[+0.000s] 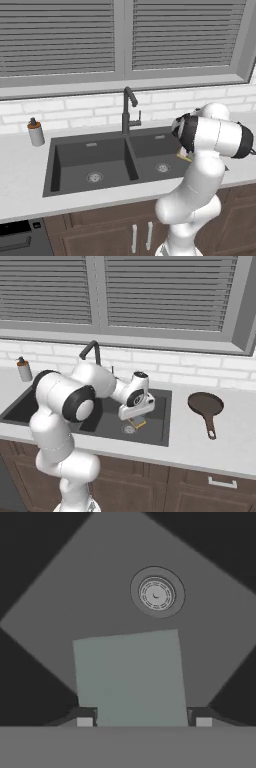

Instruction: Pick the pan and sponge and place them into the sink. Then turn on the water.

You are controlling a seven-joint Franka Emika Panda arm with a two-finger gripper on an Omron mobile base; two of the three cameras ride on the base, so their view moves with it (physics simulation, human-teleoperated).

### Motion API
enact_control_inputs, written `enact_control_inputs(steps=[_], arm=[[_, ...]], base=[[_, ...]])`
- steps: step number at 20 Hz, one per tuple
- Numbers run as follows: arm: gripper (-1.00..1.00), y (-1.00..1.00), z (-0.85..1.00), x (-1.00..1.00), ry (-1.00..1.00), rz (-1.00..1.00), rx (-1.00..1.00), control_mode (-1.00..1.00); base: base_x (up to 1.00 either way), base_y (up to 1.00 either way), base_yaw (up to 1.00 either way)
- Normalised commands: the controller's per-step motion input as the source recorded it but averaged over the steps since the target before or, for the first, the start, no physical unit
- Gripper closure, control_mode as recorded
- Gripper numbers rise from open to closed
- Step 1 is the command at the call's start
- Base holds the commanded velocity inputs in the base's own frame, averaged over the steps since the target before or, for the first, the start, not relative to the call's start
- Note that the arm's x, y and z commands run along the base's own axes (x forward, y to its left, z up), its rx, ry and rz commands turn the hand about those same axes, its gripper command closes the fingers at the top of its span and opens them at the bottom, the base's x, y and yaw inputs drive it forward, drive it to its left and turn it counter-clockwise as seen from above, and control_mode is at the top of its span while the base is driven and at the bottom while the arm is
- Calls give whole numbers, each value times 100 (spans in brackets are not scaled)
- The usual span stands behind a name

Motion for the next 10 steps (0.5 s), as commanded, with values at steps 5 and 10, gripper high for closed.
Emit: enact_control_inputs(steps=[5,10], arm=[[100,0,-59,57,0,0,2,-100],[100,0,-64,40,0,0,0,-100]], base=[[0,0,0],[0,0,0]])
